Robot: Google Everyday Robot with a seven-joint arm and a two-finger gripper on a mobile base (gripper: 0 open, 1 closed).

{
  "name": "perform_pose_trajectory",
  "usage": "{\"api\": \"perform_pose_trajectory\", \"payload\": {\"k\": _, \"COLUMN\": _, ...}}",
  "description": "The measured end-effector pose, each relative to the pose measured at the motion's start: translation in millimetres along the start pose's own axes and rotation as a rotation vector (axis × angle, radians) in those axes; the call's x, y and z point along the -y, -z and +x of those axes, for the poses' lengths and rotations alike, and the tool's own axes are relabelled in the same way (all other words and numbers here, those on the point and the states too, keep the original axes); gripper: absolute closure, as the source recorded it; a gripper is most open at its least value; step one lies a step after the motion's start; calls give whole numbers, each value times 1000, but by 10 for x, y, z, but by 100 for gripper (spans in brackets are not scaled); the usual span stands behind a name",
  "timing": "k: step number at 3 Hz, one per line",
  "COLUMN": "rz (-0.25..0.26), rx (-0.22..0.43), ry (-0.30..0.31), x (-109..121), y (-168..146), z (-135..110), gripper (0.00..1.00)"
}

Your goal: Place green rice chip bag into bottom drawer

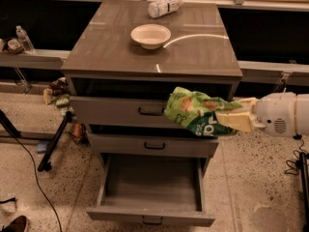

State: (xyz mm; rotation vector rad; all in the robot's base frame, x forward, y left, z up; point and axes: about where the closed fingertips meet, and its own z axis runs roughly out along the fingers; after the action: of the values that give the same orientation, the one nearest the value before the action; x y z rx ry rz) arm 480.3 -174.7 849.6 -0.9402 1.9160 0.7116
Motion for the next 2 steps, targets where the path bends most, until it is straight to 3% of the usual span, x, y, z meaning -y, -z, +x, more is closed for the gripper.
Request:
{"api": "perform_pose_trajectory", "payload": {"k": 1, "rz": -7, "rx": -4, "ry": -6, "x": -37, "y": -33, "z": 33, "gripper": 100}}
{"api": "perform_pose_trajectory", "payload": {"k": 2, "rz": -40, "rx": -26, "ry": -36, "x": -225, "y": -193, "z": 203, "gripper": 100}}
